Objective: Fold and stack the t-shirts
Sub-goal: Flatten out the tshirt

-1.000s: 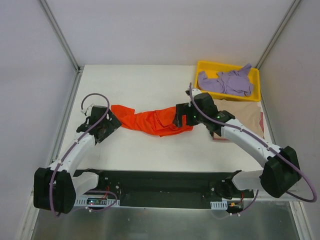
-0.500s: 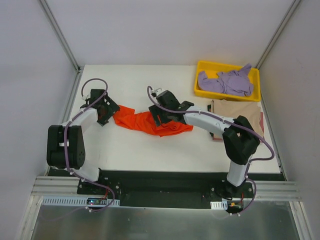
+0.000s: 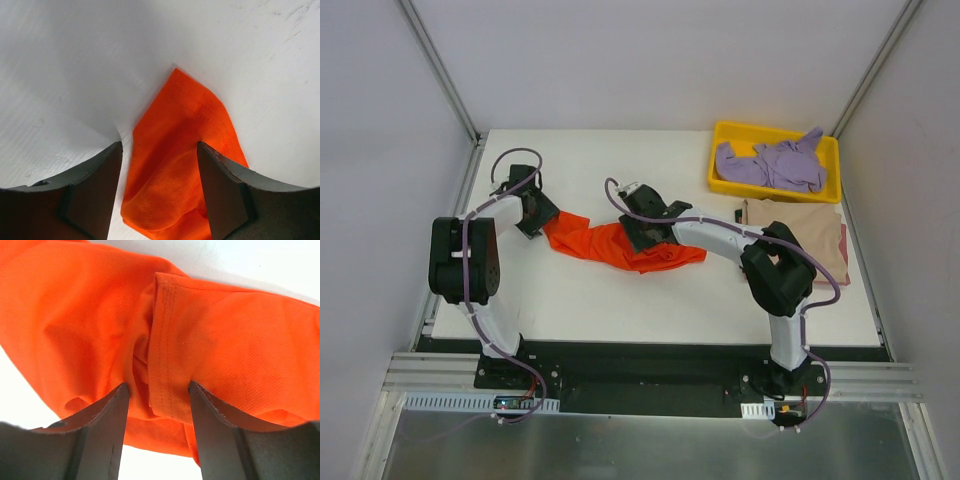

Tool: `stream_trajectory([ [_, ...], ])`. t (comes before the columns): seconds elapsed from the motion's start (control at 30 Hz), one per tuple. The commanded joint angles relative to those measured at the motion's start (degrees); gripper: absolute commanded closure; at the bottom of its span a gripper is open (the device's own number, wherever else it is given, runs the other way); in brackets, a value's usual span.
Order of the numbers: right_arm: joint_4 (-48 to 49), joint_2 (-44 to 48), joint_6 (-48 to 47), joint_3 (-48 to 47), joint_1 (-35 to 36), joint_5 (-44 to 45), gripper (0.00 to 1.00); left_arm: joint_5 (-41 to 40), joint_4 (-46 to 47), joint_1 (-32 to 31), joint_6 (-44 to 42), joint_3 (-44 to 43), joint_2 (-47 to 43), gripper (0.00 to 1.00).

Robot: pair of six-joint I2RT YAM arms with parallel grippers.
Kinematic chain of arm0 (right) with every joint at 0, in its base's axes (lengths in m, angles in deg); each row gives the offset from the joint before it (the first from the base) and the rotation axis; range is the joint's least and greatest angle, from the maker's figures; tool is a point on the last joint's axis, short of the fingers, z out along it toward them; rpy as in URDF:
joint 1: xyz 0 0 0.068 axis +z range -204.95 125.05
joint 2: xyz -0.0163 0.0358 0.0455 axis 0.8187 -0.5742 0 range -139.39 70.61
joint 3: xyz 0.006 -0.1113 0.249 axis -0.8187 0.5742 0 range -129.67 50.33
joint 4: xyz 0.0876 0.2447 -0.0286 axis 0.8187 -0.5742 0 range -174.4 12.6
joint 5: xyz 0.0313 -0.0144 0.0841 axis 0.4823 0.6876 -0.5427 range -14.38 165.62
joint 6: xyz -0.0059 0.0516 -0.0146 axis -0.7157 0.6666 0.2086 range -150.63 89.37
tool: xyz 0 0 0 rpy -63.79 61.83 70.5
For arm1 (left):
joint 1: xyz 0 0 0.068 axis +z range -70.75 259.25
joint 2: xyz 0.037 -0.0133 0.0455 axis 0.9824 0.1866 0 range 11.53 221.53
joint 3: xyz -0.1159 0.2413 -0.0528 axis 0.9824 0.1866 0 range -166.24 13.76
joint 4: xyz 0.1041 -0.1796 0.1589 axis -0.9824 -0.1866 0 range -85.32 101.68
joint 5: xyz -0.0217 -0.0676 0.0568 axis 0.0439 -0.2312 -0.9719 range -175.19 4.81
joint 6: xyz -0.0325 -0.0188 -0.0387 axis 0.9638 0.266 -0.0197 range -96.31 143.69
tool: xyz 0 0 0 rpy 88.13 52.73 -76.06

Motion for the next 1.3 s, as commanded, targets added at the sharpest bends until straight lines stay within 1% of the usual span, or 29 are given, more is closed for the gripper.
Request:
stream_trajectory([
  [0.0,-1.5,-0.7,-1.3,-2.3,0.4,4.0,0.47,1.9,-2.9,0.2,-0.5,-2.5,3.8,0.44],
  [0.07,-2.1,-0.7,-1.7,-2.0,0.2,5.0,0.49,2.1,-2.8,0.2,0.3,-2.1,4.4,0.52],
  [0.1,-2.2,-0.6,-1.9,-1.7,0.3,5.6,0.50,2.1,-2.8,0.2,0.6,-1.9,4.5,0.60],
  [0.13,-2.7,-0.7,-2.2,-1.5,0.3,6.3,0.52,2.0,-2.7,0.2,0.6,-1.8,4.7,0.68],
  [0.2,-3.4,-0.8,-2.3,-1.0,0.3,8.1,0.55,2.0,-2.6,0.2,0.1,-1.9,5.0,0.94],
  [0.23,-3.7,-0.8,-2.5,-0.8,0.2,8.9,0.56,2.1,-2.8,0.2,-0.1,-2.0,5.0,1.00],
  [0.37,-4.6,-0.3,-2.4,-0.3,0.2,10.3,0.60,1.4,-2.8,0.2,-0.4,-1.3,3.3,1.00],
  [0.4,-4.5,-0.1,-2.5,-0.3,0.2,9.8,0.60,1.2,-2.7,0.2,-0.5,-1.2,2.7,1.00],
  [0.43,-4.3,-0.1,-3.3,-0.3,0.2,8.3,0.58,1.1,-2.7,0.2,-0.5,-0.8,1.9,1.00],
  [0.53,-2.8,-0.5,-3.2,-0.3,0.2,4.6,0.57,0.9,-2.7,0.3,-0.8,0.2,0.1,1.00],
  [0.63,-2.6,-1.6,-3.3,-1.2,0.3,3.2,0.57,0.8,-2.7,0.2,-1.2,1.4,-1.2,1.00],
  [0.8,-3.3,-3.3,-3.1,-1.8,0.3,8.0,0.60,0.0,-2.7,0.2,-2.0,2.4,-3.1,1.00],
  [0.83,-3.3,-3.4,-3.2,-1.8,0.2,9.5,0.62,-0.2,-2.7,0.2,-2.1,2.5,-3.6,1.00],
  [0.87,-3.3,-3.2,-3.1,-1.8,0.2,10.5,0.69,-0.3,-2.7,0.2,-2.2,2.5,-4.0,1.00],
  [0.93,-3.9,-2.1,-3.0,-1.7,0.2,12.9,0.87,-0.8,-2.8,0.2,-2.4,3.0,-4.8,1.00],
  [0.97,-3.9,-0.8,-2.9,-1.2,0.2,14.0,0.95,-1.0,-2.7,0.2,-2.5,3.1,-5.1,1.00],
  [1.0,-3.7,0.8,-3.0,-0.7,0.2,15.6,0.97,-1.2,-2.8,0.2,-2.7,3.1,-5.8,1.00],
  [1.1,-4.0,6.3,-3.8,0.7,0.2,19.3,0.98,-1.3,-2.8,0.2,-3.3,3.2,-8.1,1.00],
  [1.27,-5.8,15.4,-4.4,3.7,-0.5,20.8,0.98,-2.1,-3.0,0.2,-2.8,4.6,-15.1,1.00],
])
